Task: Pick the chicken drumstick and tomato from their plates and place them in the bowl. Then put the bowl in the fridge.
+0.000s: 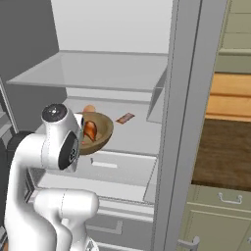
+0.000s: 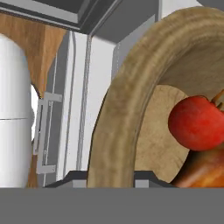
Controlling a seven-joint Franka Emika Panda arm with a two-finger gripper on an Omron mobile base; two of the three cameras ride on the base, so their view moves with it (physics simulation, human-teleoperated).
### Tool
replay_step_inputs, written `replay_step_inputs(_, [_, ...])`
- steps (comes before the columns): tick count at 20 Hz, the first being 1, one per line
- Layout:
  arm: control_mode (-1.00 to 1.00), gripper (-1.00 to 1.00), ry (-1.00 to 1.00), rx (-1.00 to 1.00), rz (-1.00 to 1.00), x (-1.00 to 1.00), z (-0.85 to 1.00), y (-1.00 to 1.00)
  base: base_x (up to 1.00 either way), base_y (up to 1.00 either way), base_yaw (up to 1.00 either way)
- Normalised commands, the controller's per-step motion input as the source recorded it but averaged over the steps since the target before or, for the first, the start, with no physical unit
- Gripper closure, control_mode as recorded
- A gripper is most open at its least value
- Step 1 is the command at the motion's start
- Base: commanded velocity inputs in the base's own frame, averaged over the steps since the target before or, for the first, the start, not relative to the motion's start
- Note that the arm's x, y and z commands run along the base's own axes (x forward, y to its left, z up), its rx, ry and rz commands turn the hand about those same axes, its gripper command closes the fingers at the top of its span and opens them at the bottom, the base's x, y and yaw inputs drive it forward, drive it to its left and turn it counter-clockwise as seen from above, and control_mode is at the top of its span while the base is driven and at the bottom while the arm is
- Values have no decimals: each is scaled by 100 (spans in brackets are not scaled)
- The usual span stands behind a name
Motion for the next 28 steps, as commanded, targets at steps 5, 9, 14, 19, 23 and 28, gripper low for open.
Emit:
replay_step_inputs(5, [-100, 100, -9, 5, 0, 91, -28, -1, 0, 0, 0])
replay_step_inputs(9, [-100, 100, 0, 5, 0, 70, -37, -17, 0, 0, 0])
replay_step_inputs(14, [-100, 100, 1, 0, 1, 60, -33, -14, 0, 0, 0])
replay_step_inputs(19, [-100, 100, 0, 0, 1, 49, -9, -1, 0, 0, 0])
replay_step_inputs(23, [-100, 100, 0, 0, 1, 19, -11, 0, 0, 0, 0])
replay_step_inputs(28, [-100, 100, -4, 0, 3, 12, -7, 0, 0, 0, 0])
